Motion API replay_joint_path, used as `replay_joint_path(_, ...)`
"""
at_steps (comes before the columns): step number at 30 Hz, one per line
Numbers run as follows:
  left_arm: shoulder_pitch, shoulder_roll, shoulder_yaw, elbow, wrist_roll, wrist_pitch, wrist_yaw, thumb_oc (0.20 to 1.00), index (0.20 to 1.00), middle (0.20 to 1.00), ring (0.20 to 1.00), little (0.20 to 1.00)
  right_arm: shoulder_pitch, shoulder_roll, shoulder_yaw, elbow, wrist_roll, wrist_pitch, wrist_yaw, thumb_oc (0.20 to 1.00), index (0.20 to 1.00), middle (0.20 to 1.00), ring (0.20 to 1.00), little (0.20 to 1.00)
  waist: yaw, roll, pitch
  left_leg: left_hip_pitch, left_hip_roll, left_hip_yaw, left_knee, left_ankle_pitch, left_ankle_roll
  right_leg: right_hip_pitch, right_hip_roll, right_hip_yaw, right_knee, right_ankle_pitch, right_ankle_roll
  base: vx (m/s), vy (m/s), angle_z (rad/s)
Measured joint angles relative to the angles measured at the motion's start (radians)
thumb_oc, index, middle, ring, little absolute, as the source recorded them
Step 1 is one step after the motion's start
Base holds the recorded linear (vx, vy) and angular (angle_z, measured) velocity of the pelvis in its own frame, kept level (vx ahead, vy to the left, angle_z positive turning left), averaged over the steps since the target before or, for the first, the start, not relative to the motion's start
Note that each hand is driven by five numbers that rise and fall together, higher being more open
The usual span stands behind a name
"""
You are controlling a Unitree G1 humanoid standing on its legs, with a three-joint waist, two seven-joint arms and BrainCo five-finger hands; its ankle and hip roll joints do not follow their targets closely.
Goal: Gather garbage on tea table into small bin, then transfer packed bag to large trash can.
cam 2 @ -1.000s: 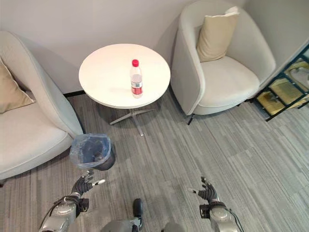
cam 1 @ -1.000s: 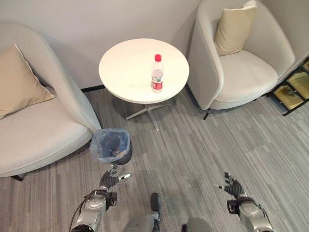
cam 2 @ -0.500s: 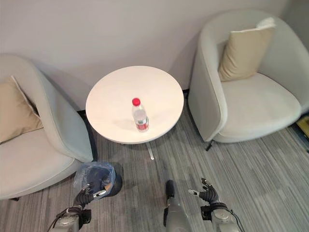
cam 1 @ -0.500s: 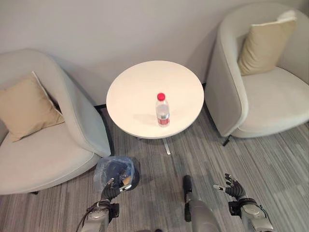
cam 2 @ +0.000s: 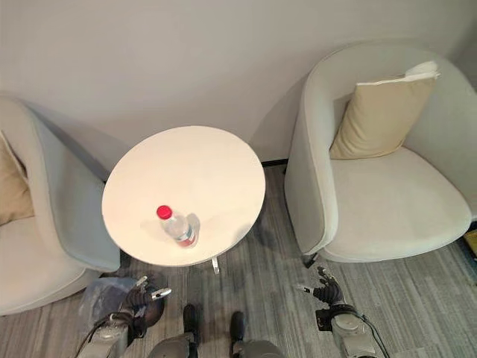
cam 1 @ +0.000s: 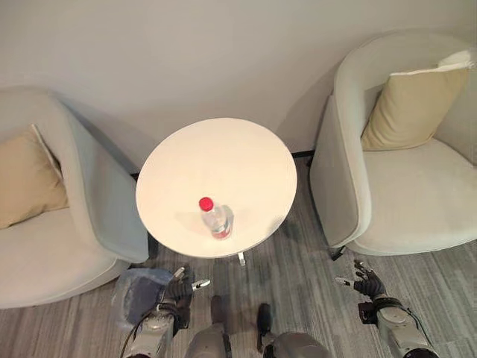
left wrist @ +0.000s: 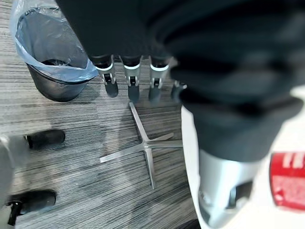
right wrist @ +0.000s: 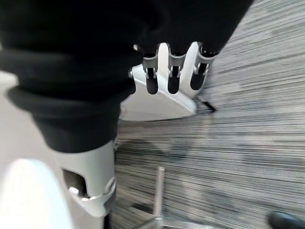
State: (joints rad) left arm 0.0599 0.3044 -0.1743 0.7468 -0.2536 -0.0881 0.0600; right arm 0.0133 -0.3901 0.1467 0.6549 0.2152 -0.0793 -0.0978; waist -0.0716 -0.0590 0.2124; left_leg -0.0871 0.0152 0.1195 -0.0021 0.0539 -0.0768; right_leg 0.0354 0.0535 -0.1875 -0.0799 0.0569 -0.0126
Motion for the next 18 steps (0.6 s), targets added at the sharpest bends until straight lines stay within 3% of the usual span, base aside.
replay_joint_path(5,0.007,0.024,0.031,0.001,0.038,0.001,-0.003,1.000,1.000,1.000,1.000,1.000,0.004,-0.009,0.002,-0.155,-0.030,-0.001,0.022,1.000,1.000,1.000,1.000,1.000,0.007,0.005,-0.010,0.084,-0.009,0.000,-0.042,-0.002,0.007,-0.001,0.012,-0.001,0.000,0.003,-0.006,0.11,0.117,0.03)
replay_joint_path(10,0.017,0.020,0.036,0.000,0.039,0.001,-0.004,1.000,1.000,1.000,1.000,1.000,0.005,-0.063,0.026,-0.239,-0.078,-0.002,0.042,1.000,1.000,1.000,1.000,1.000,0.027,0.052,-0.037,0.120,0.034,-0.010,-0.045,-0.012,0.020,-0.007,0.012,-0.005,-0.001,0.010,-0.034,0.04,0.027,0.03)
replay_joint_path(13,0.042,0.019,0.066,0.000,0.038,0.002,-0.003,1.000,1.000,1.000,1.000,1.000,0.004,-0.074,0.053,-0.267,-0.120,0.003,0.068,1.000,1.000,1.000,1.000,1.000,0.042,0.065,-0.045,0.123,0.006,-0.017,-0.065,-0.031,0.062,-0.012,-0.014,0.000,0.005,0.012,-0.031,0.03,-0.007,0.03)
replay_joint_path(18,0.087,0.018,0.066,-0.001,0.038,0.005,-0.004,1.000,1.000,1.000,1.000,1.000,0.001,-0.128,0.132,-0.429,-0.182,-0.004,0.119,1.000,1.000,1.000,1.000,1.000,0.055,0.094,-0.082,0.121,-0.032,-0.017,-0.085,-0.025,0.067,-0.041,-0.060,0.005,0.037,0.005,0.007,0.03,-0.030,0.08)
